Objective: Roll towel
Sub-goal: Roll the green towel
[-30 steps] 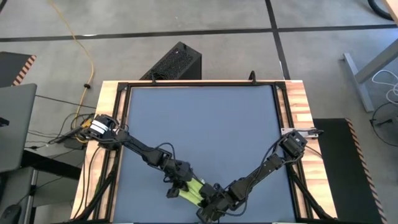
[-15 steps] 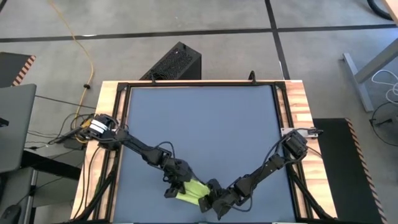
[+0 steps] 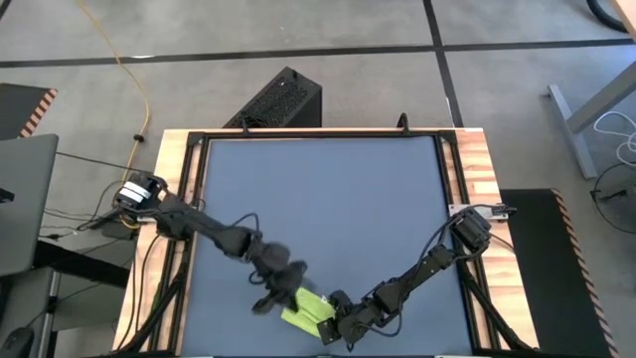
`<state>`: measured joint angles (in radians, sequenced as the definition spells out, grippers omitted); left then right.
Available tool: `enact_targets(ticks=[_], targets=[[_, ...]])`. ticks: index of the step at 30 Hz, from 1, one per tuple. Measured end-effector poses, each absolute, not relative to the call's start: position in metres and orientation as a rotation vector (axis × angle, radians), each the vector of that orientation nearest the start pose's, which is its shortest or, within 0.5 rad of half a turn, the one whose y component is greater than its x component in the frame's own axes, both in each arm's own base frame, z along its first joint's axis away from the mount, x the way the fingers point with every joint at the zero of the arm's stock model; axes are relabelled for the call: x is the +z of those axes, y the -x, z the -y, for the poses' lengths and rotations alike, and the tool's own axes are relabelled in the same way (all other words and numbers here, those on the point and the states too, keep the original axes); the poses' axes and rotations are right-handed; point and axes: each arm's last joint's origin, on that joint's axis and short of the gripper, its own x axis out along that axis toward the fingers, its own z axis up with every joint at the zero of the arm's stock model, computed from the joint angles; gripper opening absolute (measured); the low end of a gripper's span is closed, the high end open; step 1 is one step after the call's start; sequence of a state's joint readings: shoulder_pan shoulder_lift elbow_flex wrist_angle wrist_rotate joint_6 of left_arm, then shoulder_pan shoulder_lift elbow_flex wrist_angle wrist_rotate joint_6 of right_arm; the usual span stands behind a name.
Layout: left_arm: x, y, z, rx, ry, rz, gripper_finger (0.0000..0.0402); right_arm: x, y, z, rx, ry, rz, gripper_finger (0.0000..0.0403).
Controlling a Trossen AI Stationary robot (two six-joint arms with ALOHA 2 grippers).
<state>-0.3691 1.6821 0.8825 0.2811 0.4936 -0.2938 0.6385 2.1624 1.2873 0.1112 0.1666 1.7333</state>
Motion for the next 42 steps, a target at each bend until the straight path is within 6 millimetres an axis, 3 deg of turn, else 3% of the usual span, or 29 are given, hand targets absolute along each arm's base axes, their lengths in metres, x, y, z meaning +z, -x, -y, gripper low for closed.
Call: enact_targets(ticks=[3, 9, 14, 23, 27, 37, 42], targets=[[0.18, -0.31, 0.149, -0.77, 0.216, -0.661, 0.0016, 0.106, -0.358, -0.256, -0.27, -1.324, -0.868, 0.003], [0.18, -0.311, 0.146, -0.842, 0.029, -0.586, 0.0037, 0.106, -0.358, -0.256, -0.263, -1.317, -0.875, 0.003], [0.177, -0.303, 0.156, -0.922, -0.097, -0.573, 0.0097, 0.106, -0.358, -0.255, -0.263, -1.317, -0.873, 0.003], [0.151, -0.301, 0.173, -0.809, -0.204, -0.64, 0.0197, 0.105, -0.358, -0.255, -0.268, -1.321, -0.871, 0.0031], [0.15, -0.301, 0.174, -0.72, -0.244, -0.639, 0.0207, 0.105, -0.358, -0.255, -0.269, -1.321, -0.87, 0.0031], [0.149, -0.298, 0.18, -0.714, -0.238, -0.648, 0.0208, 0.105, -0.358, -0.255, -0.272, -1.323, -0.867, 0.0031], [0.135, -0.3, 0.18, -0.696, -0.191, -0.707, 0.0208, 0.105, -0.358, -0.255, -0.274, -1.322, -0.865, 0.0031]])
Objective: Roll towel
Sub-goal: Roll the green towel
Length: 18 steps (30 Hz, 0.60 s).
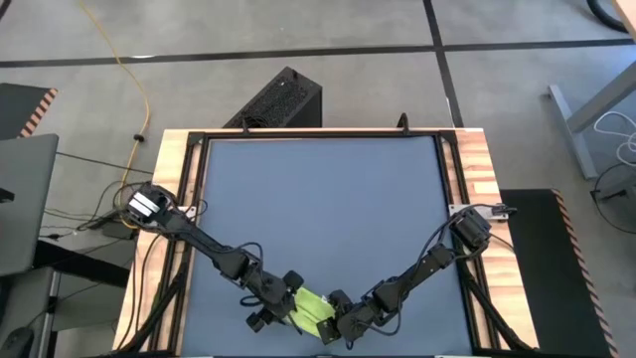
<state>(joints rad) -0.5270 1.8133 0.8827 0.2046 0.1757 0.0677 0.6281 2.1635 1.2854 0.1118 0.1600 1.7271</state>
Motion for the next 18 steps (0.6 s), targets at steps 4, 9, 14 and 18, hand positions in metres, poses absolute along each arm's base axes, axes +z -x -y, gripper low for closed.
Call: enact_targets(ticks=[4, 9, 14, 18], targets=[[0.124, -0.302, 0.182, -0.705, -0.147, -0.735, 0.0208, 0.105, -0.358, -0.254, -0.278, -1.321, -0.865, 0.0031], [0.12, -0.302, 0.182, -0.686, -0.149, -0.75, 0.0208, 0.105, -0.358, -0.254, -0.28, -1.321, -0.865, 0.0031], [0.117, -0.301, 0.18, -0.666, -0.204, -0.776, 0.0172, 0.105, -0.358, -0.254, -0.29, -1.342, -0.865, 0.0031], [0.115, -0.3, 0.177, -0.651, -0.187, -0.812, 0.0073, 0.105, -0.356, -0.257, -0.294, -1.357, -0.87, 0.0031]])
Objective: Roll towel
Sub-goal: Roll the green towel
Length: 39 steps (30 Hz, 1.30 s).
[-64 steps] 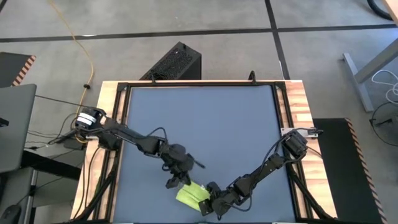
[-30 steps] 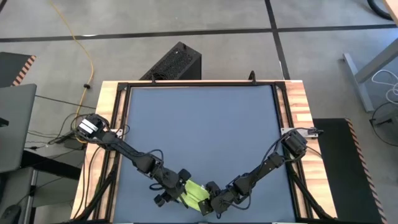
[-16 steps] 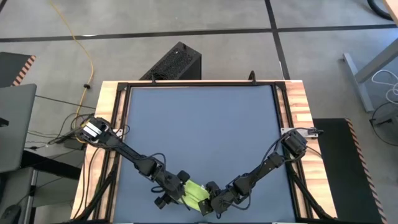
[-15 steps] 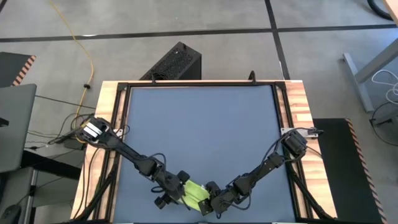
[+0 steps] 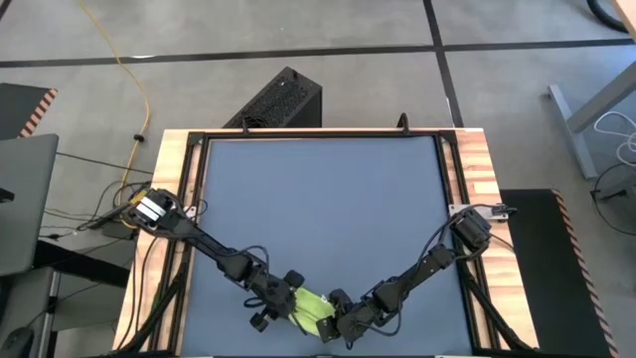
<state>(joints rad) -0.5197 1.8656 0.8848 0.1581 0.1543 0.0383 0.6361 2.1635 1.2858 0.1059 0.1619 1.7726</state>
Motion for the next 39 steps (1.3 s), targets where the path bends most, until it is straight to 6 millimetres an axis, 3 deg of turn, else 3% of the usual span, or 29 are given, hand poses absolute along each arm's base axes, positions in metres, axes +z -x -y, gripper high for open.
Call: enact_targets(ticks=[3, 12, 22, 28, 33, 39], targets=[[0.115, -0.301, 0.175, -0.66, -0.148, -0.826, 0.0016, 0.105, -0.354, -0.26, -0.293, -1.366, -0.875, 0.0031], [0.114, -0.311, 0.142, -0.773, 0.166, -0.963, 0.0003, 0.107, -0.346, -0.273, -0.311, -1.416, -0.812, 0.0031], [0.11, -0.314, 0.112, -0.719, 0.403, -1.121, 0.0002, 0.106, -0.345, -0.271, -0.412, -1.516, -0.753, 0.0031], [0.109, -0.315, 0.106, -0.645, 0.49, -1.164, 0.0031, 0.105, -0.349, -0.264, -0.445, -1.54, -0.767, 0.0031], [0.108, -0.316, 0.088, -0.51, 0.64, -1.241, 0.0079, 0.104, -0.352, -0.259, -0.452, -1.547, -0.792, 0.0031], [0.116, -0.315, 0.062, -0.65, 0.778, -1.247, 0.0115, 0.104, -0.355, -0.254, -0.452, -1.534, -0.804, 0.0031]])
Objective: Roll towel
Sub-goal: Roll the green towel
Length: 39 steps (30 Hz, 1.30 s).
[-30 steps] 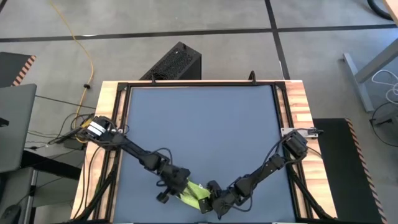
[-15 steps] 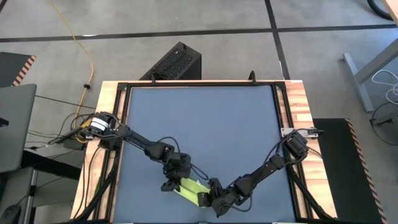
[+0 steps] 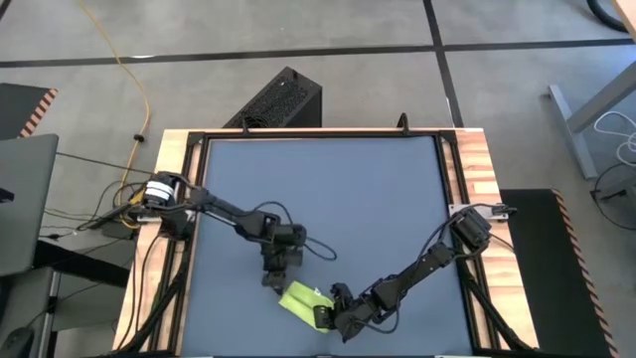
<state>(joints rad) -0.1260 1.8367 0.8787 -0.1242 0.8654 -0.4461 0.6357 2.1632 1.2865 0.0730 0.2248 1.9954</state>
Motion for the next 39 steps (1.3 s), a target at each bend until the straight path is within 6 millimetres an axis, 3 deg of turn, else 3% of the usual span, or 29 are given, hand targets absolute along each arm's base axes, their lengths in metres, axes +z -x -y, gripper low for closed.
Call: enact_targets(ticks=[3, 8, 12, 14, 17, 20, 24, 29, 35, 39], targets=[[0.13, -0.309, 0.057, -0.72, 0.751, -1.219, 0.0117, 0.103, -0.357, -0.252, -0.456, -1.533, -0.802, 0.0031], [0.168, -0.291, 0.063, -0.794, 0.506, -1.115, 0.0111, 0.103, -0.359, -0.25, -0.458, -1.531, -0.798, 0.0031], [0.213, -0.288, 0.089, -0.752, 0.23, -0.812, 0.0094, 0.103, -0.36, -0.248, -0.455, -1.518, -0.794, 0.0031], [0.219, -0.288, 0.108, -0.731, 0.102, -0.696, 0.008, 0.103, -0.361, -0.246, -0.458, -1.518, -0.79, 0.0031], [0.21, -0.294, 0.127, -0.727, 0.037, -0.64, 0.0049, 0.103, -0.361, -0.246, -0.459, -1.516, -0.787, 0.0031], [0.189, -0.303, 0.134, -0.739, 0.087, -0.69, 0.0011, 0.103, -0.361, -0.246, -0.461, -1.514, -0.78, 0.0031], [0.153, -0.313, 0.138, -0.691, 0.141, -0.791, 0.0003, 0.103, -0.361, -0.245, -0.462, -1.514, -0.777, 0.0031], [0.128, -0.32, 0.141, -0.652, 0.187, -0.841, 0.0, 0.104, -0.362, -0.245, -0.459, -1.511, -0.777, 0.0032], [0.113, -0.32, 0.143, -0.64, 0.206, -0.898, 0.0, 0.106, -0.365, -0.245, -0.348, -1.371, -0.774, 0.0052], [0.114, -0.319, 0.144, -0.633, 0.207, -0.906, 0.0, 0.109, -0.369, -0.241, -0.306, -1.388, -0.799, 0.0064]])
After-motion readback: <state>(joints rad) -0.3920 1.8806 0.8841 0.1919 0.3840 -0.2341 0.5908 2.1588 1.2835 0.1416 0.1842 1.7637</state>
